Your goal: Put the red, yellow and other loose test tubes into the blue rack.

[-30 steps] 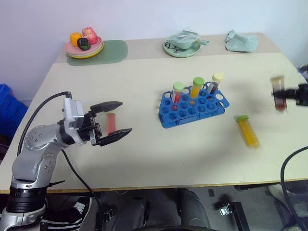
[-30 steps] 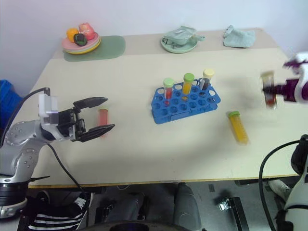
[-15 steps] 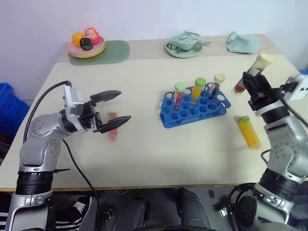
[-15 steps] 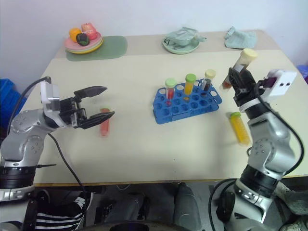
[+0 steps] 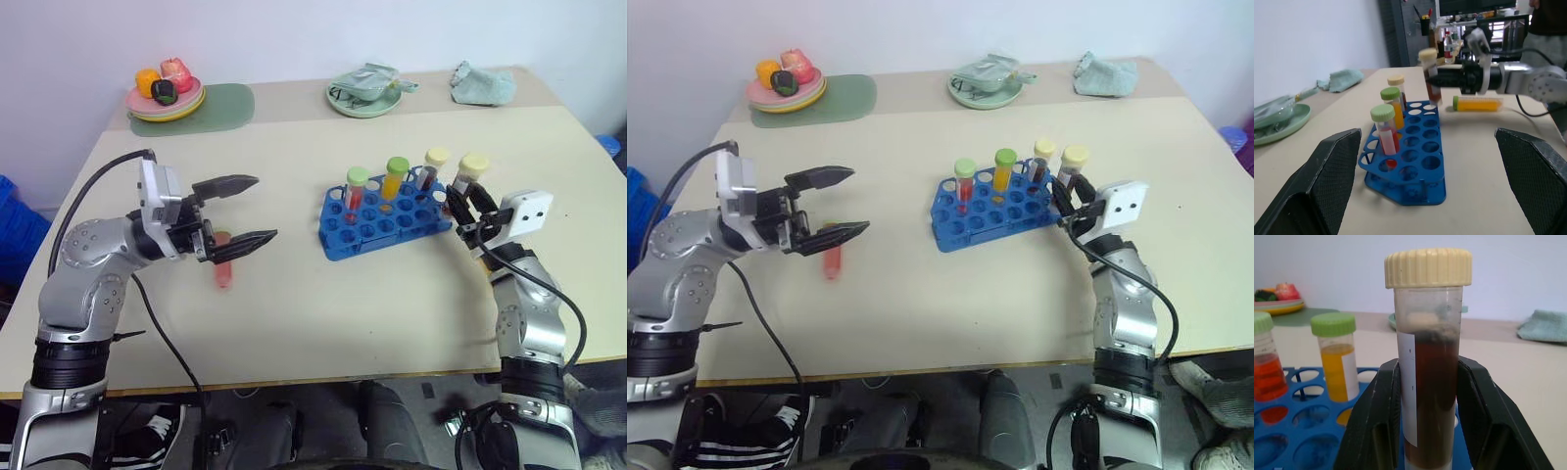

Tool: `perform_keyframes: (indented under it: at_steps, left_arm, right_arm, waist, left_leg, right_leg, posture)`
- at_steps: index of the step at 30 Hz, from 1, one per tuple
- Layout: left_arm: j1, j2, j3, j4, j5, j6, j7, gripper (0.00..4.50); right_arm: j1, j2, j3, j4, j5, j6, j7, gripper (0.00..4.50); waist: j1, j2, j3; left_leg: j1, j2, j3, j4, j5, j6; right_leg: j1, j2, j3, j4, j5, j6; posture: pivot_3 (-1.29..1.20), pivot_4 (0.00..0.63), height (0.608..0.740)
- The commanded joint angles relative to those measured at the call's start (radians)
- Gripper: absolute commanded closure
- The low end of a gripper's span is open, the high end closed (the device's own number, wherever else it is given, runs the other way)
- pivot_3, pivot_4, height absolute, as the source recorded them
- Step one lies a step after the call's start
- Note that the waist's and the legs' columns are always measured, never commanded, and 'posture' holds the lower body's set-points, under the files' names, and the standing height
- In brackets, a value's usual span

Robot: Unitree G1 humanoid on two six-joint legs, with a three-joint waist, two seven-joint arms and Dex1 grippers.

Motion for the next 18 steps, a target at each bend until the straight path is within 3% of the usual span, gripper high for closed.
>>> perform_keyframes:
  at_steps: [1, 18]
  left_arm:
    - [0.006, 0.014, 0.026, -0.040, -0.016, 0.009, 0.015, 0.00]
    - [0.036, 0.031, 0.053, -0.038, -0.024, -0.001, 0.002, 0.00]
  right_arm:
    - [-0.028, -0.010, 0.024, 0.021, 0.003, -0.058, 0.000, 3.09]
    - [-0.040, -0.055, 0.062, 0.084, -0.003, -0.112, -0.033, 3.09]
  waist:
    - [0.001, 0.000, 0.000]
    - [0.003, 0.000, 0.000]
  left_leg:
    - [0.000, 0.000, 0.000, 0.000, 0.000, 0.000]
    - [0.000, 0.000, 0.000, 0.000, 0.000, 0.000]
  right_leg:
    - [0.000, 0.000, 0.000, 0.000, 0.000, 0.000]
    - [0.000, 0.000, 0.000, 0.000, 0.000, 0.000]
  posture:
    - [0.00, 0.150, 0.740]
    - [0.00, 0.150, 0.740]
